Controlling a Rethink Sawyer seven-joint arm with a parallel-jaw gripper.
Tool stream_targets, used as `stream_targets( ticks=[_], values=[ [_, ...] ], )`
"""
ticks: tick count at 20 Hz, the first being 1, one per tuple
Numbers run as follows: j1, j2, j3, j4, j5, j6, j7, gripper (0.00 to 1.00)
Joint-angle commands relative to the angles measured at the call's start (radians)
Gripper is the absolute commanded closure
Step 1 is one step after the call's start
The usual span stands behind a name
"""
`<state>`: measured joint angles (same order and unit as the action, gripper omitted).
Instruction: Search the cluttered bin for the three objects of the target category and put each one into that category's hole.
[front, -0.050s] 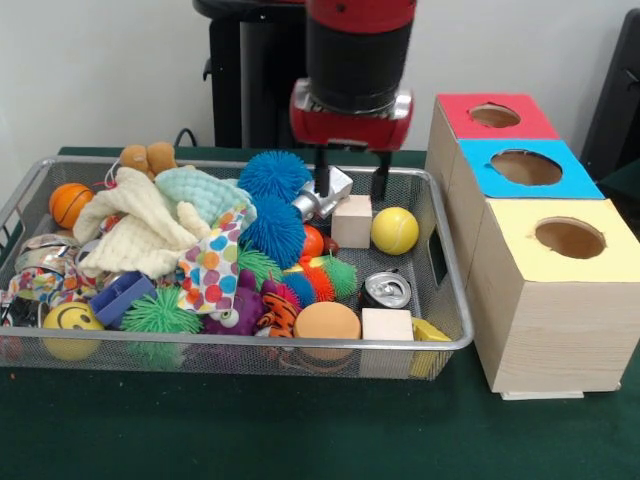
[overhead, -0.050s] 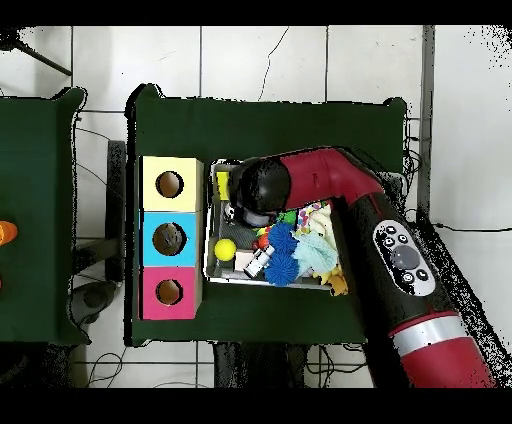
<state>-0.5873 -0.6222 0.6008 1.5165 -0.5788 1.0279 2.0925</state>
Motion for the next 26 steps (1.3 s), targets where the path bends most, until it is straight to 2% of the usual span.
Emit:
stream_targets(
  ticks=[1, 8, 15, 19, 26],
  values=[
    [-0.046, 0.059, 0.041, -0.003, -0.101, -0.021, -0.383, 0.00],
    [-0.049, 0.059, 0.037, 0.043, -0.134, -0.085, -0.336, 0.00],
    [-0.049, 0.032, 0.039, 0.055, -0.135, -0.060, -0.333, 0.00],
    [-0.094, -0.029, 0.051, 0.072, -0.107, -0.006, -0.392, 0.00],
    [-0.166, -0.112, 0.100, 0.017, -0.068, 0.147, -0.563, 0.00]
  ],
)
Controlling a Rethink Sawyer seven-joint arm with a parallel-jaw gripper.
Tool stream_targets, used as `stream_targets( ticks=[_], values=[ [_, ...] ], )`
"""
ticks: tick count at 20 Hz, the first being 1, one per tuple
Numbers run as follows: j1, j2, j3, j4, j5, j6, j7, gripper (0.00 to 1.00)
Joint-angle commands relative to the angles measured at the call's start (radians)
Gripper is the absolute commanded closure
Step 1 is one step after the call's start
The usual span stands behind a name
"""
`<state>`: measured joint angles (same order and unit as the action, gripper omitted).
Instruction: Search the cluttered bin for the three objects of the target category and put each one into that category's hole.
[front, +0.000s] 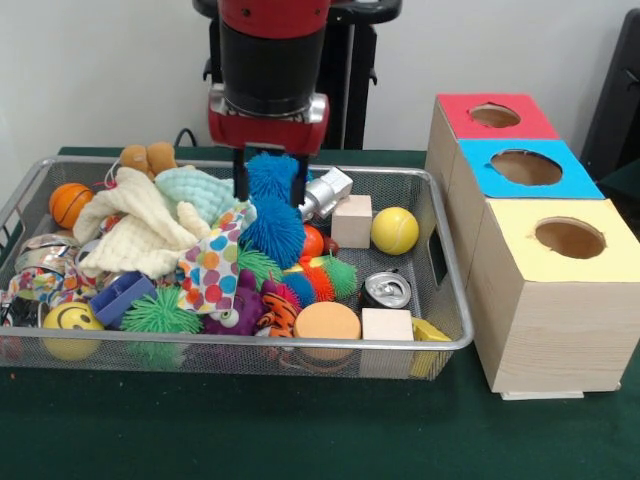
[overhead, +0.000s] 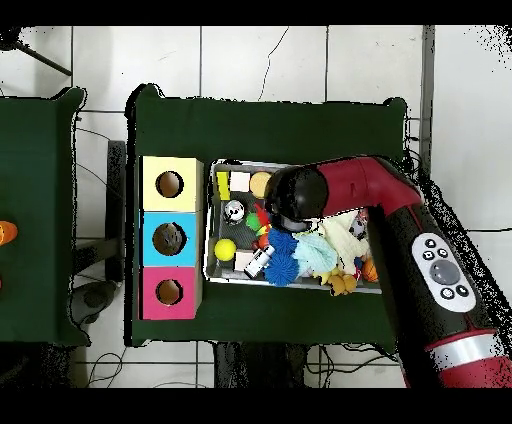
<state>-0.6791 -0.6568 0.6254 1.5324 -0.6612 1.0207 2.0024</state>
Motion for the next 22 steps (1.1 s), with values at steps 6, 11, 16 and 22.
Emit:
stream_targets(
  ticks=[6, 11, 16, 22],
  values=[
    [-0.079, -0.040, 0.088, -0.052, -0.005, 0.177, -0.508, 0.00],
    [-0.055, -0.006, 0.071, -0.051, -0.011, 0.125, -0.458, 0.00],
    [-0.036, 0.044, 0.065, -0.033, 0.001, 0.065, -0.401, 0.00],
    [-0.002, 0.031, 0.056, -0.003, 0.019, 0.060, -0.331, 0.00]
  ],
)
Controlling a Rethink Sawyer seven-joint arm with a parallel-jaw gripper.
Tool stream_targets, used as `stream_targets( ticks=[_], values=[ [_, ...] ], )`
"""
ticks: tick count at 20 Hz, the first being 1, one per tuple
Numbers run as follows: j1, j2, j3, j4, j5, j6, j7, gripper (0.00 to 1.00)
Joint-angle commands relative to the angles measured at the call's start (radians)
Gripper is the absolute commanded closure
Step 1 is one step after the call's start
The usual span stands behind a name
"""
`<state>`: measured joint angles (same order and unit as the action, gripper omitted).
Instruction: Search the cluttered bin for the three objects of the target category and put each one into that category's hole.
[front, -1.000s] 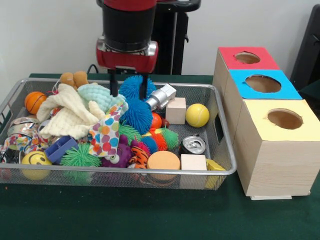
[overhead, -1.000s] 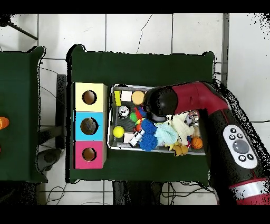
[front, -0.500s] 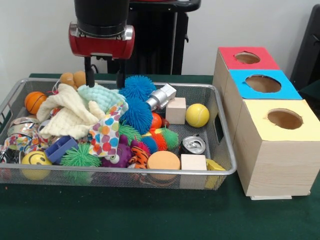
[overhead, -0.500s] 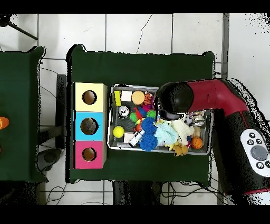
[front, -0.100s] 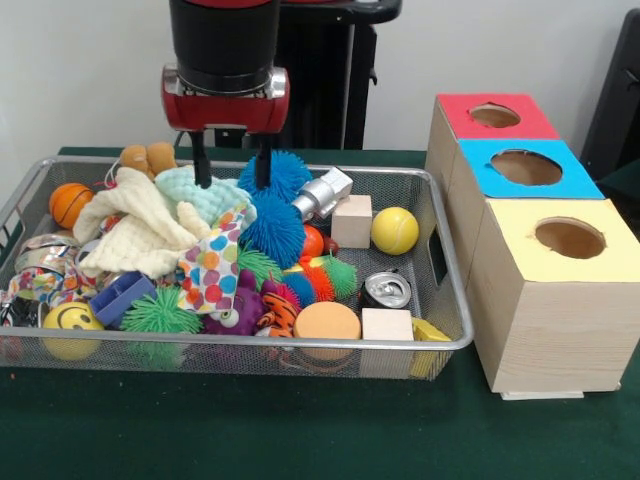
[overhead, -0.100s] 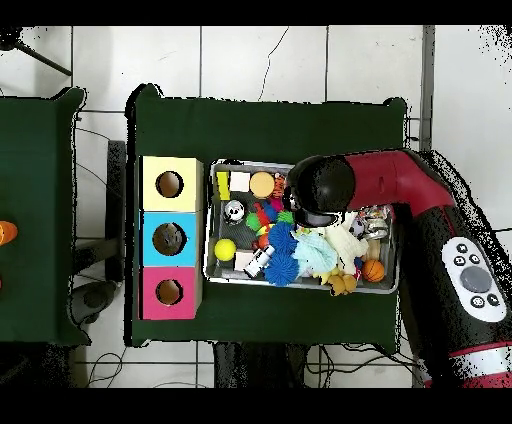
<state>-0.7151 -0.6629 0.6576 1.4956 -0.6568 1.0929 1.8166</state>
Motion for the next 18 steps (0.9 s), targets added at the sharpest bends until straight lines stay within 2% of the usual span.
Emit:
stream_targets(
  ticks=[1, 9, 18],
  values=[
    [0.039, 0.034, 0.023, 0.039, 0.020, -0.011, -0.135, 0.00],
    [0.066, 0.053, 0.009, 0.061, 0.043, -0.060, -0.070, 0.00],
    [0.080, 0.082, 0.002, 0.027, 0.065, -0.046, -0.094, 0.00]
  ],
)
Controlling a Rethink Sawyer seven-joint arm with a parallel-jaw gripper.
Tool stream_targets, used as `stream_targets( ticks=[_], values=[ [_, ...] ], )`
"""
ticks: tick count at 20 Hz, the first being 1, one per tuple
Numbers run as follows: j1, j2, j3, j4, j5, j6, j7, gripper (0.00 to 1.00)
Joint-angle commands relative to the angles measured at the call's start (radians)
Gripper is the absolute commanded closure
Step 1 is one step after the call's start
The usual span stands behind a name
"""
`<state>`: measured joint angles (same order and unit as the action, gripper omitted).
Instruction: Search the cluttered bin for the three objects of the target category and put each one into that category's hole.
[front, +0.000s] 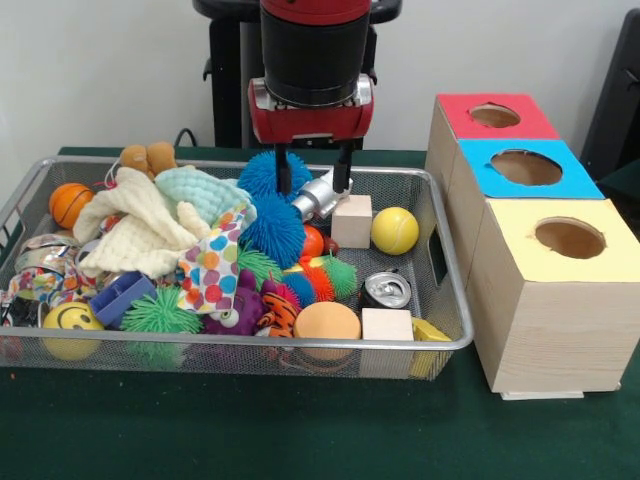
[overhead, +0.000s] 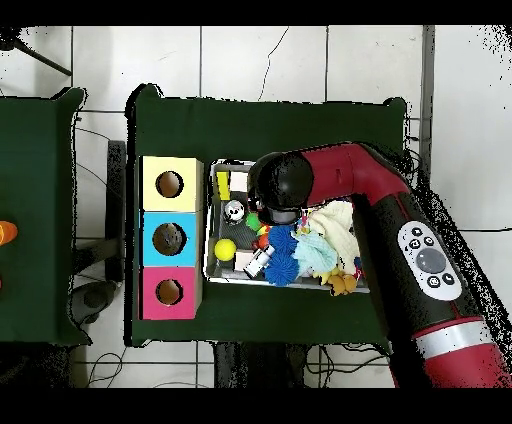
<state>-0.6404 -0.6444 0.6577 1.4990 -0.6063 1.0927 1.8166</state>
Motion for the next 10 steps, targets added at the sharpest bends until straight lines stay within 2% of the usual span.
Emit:
stream_targets(
  ticks=[1, 5, 10],
  values=[
    [0.005, 0.061, 0.000, 0.025, 0.011, -0.049, -0.097, 0.00],
    [-0.003, 0.039, -0.003, 0.048, 0.005, -0.058, -0.099, 0.00],
    [-0.010, 0.044, -0.005, 0.072, -0.005, -0.091, -0.095, 0.00]
  ],
)
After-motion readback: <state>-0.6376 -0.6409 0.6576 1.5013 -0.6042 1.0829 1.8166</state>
